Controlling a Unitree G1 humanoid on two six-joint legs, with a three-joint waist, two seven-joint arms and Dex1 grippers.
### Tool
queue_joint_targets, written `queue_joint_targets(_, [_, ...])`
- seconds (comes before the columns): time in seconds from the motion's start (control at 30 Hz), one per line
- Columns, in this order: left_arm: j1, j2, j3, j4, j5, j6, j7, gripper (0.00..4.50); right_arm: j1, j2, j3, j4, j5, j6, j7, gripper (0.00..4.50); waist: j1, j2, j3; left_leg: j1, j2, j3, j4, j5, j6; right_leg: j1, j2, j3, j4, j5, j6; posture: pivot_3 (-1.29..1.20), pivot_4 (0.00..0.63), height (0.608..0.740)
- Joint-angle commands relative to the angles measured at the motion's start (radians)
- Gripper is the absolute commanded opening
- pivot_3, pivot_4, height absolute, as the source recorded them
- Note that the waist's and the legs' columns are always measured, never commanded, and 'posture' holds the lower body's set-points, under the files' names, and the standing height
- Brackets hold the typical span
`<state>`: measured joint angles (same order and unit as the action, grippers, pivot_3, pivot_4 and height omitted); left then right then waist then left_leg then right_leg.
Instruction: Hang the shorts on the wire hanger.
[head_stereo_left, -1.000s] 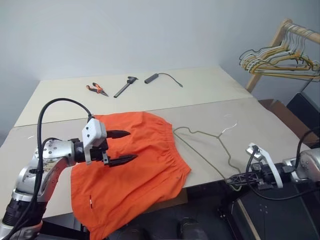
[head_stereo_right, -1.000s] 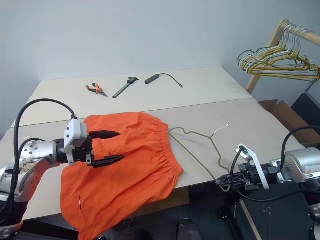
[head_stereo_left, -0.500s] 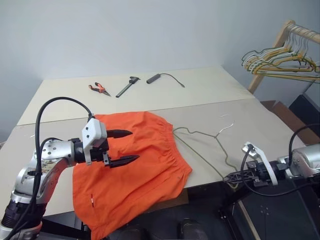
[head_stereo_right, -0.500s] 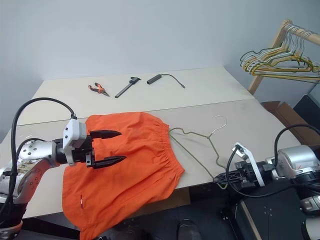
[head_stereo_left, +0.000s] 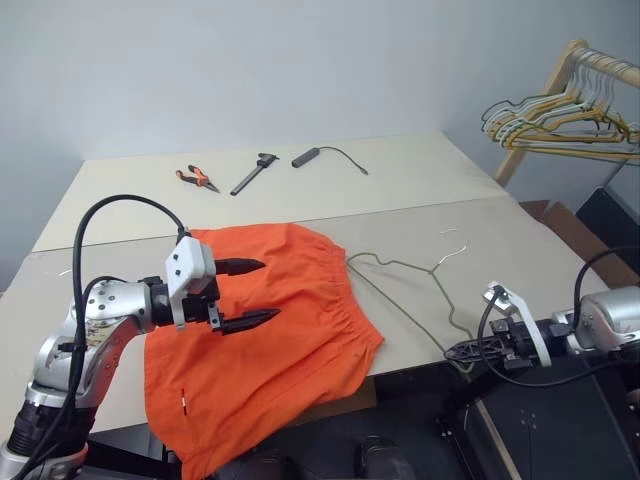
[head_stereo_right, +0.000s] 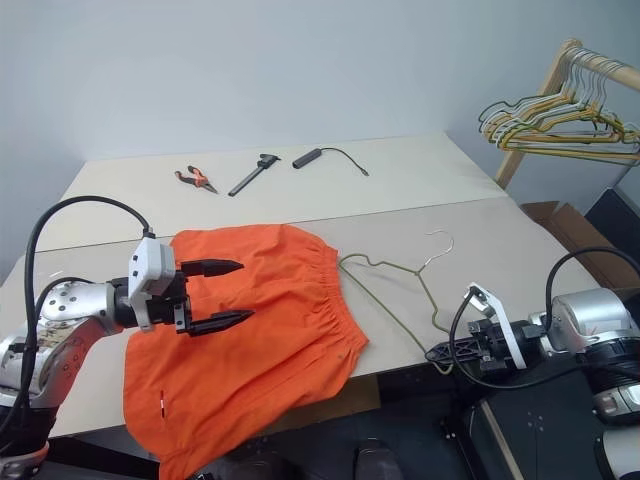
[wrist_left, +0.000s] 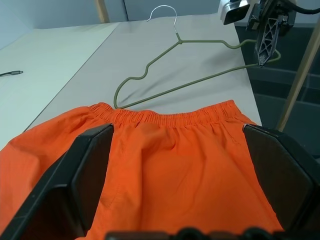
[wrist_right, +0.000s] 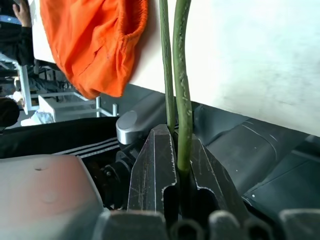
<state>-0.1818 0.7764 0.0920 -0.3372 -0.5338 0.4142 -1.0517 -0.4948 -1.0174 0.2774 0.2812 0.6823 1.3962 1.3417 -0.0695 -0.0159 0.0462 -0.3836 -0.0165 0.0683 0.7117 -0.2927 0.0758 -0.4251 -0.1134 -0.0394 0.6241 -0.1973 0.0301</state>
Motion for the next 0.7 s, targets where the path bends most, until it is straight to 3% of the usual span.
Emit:
queue_joint_targets(0.03, [0.006, 0.003, 0.015, -0.029, 0.007, -0.024, 0.007, 4.49, -0.041, 0.006, 0.023, -0.019, 0.008, 0.006, 0.037, 0.00, -0.001, 0.000, 0.000, 0.000, 0.000, 0.000, 0.000, 0.000, 0.000, 0.000, 0.000, 0.000, 0.000, 0.000, 0.000, -0.14, 0.000, 0.740])
queue_joint_targets(0.5, [0.031, 0.004, 0.018, -0.063, 0.021, -0.022, 0.046, 4.49, -0.201, 0.043, 0.180, 0.097, -0.056, -0.058, 0.207, 0.00, 0.009, 0.000, 0.000, 0.000, -0.001, 0.000, 0.000, 0.000, 0.000, 0.000, -0.001, 0.000, 0.000, 0.000, 0.000, -0.11, 0.000, 0.740])
queue_joint_targets(0.7, [0.014, -0.010, -0.010, -0.065, 0.034, -0.021, 0.055, 4.49, -0.323, 0.133, 0.275, 0.247, -0.147, -0.151, 0.271, 0.00, 0.001, 0.001, 0.000, 0.000, 0.000, 0.000, 0.000, -0.001, -0.002, 0.000, 0.000, 0.000, 0.001, 0.000, 0.000, -0.10, 0.000, 0.740])
